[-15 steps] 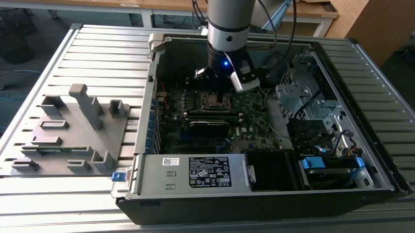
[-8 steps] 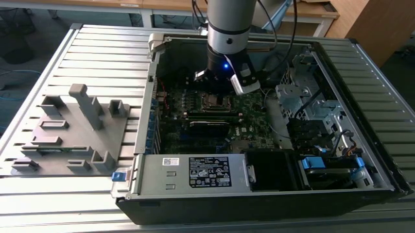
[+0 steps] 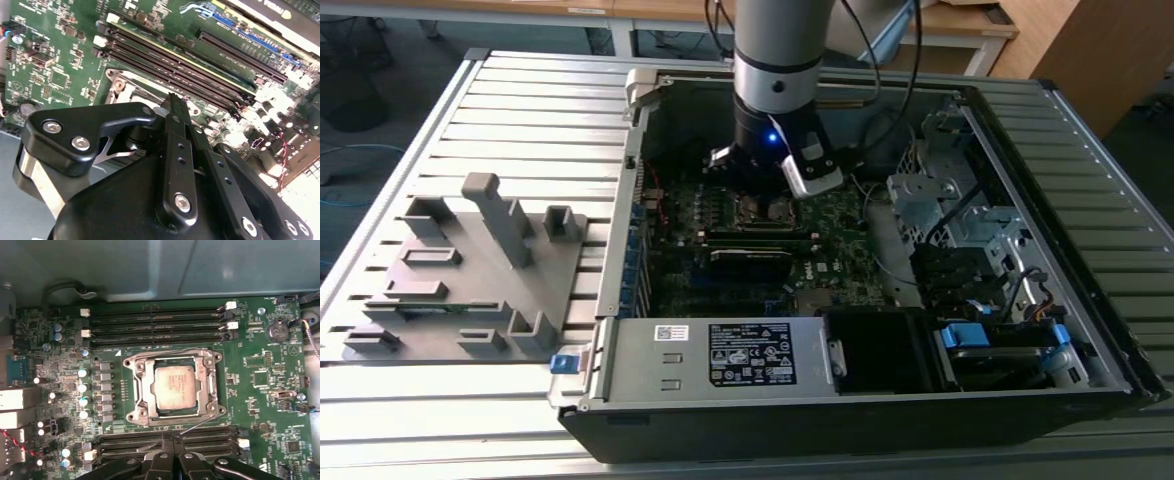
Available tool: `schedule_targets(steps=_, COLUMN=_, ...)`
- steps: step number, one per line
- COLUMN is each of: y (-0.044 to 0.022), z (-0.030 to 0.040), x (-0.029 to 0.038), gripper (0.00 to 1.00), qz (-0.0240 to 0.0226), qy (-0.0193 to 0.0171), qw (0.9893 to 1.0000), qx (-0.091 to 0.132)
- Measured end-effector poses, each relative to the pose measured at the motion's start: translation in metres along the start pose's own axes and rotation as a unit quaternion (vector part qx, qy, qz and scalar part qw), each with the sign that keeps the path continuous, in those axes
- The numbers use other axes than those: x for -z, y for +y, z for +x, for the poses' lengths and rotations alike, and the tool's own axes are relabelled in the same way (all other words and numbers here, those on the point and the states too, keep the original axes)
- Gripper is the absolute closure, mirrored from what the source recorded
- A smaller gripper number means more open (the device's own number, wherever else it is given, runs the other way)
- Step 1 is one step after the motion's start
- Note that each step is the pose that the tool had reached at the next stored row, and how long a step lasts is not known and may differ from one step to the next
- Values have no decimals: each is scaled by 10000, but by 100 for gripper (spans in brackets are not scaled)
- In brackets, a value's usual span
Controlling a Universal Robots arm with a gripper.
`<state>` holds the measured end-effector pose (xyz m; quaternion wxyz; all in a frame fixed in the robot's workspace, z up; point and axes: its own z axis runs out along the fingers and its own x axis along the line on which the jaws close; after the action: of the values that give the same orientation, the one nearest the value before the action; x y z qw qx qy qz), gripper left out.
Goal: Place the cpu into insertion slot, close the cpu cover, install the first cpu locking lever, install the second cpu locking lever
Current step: 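Install the second cpu locking lever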
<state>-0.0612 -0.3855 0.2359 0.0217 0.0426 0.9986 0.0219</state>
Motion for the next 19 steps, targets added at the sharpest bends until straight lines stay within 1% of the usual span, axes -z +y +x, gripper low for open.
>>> schedule_targets(steps=5, y=-5, z=32, x=-32, gripper=90, qz=2, qy=1, qw=10000, qx=0)
schedule_targets(steps=9, y=-9, z=74, x=-43, gripper=90, qz=1, qy=1, qw=10000, qx=0)
schedule_targets(steps=15, y=-10, z=85, x=-45, gripper=90, qz=1, qy=1, qw=10000, qx=0)
schedule_targets(steps=19, y=-12, z=87, x=-74, gripper=90, qz=0, qy=0, qw=10000, qx=0)
